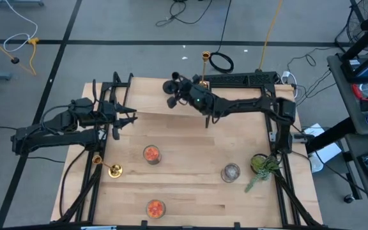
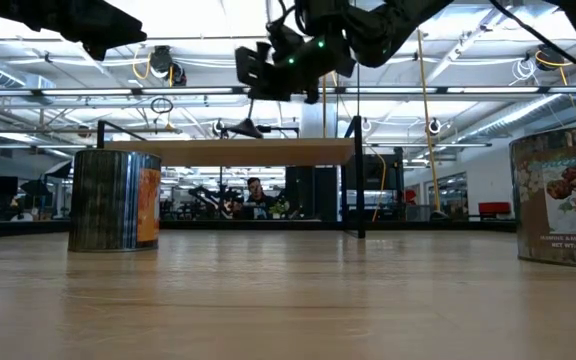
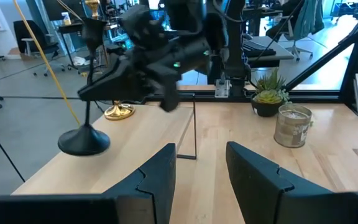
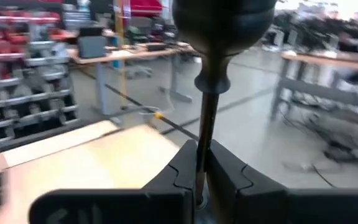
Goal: Pick & Place candle stick holders
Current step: Put the black candle holder on the shelf
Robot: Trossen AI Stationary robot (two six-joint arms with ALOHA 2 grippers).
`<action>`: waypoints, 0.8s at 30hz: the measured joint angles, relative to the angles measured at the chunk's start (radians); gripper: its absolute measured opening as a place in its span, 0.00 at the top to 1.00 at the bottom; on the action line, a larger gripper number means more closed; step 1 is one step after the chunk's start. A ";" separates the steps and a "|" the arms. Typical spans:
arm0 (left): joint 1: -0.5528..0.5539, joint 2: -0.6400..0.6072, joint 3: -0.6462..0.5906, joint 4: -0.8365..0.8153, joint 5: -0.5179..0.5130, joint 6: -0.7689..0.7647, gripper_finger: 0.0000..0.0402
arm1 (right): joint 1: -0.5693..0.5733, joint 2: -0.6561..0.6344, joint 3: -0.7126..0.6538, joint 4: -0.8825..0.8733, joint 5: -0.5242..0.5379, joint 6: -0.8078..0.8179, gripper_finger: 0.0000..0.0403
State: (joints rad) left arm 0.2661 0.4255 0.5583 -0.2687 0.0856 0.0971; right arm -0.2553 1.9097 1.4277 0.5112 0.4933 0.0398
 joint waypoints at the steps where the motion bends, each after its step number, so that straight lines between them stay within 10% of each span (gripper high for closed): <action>1: 0.000 0.000 0.000 0.000 0.000 0.000 0.63 | -0.006 -0.003 0.000 -0.017 0.004 0.016 0.97; 24: 0.000 0.000 0.000 -0.001 0.000 0.002 0.63 | -0.040 -0.002 0.000 -0.095 -0.078 0.079 0.97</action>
State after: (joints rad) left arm 0.2661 0.4255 0.5583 -0.2693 0.0853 0.0990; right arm -0.2955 1.9076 1.4277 0.4164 0.4156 0.1191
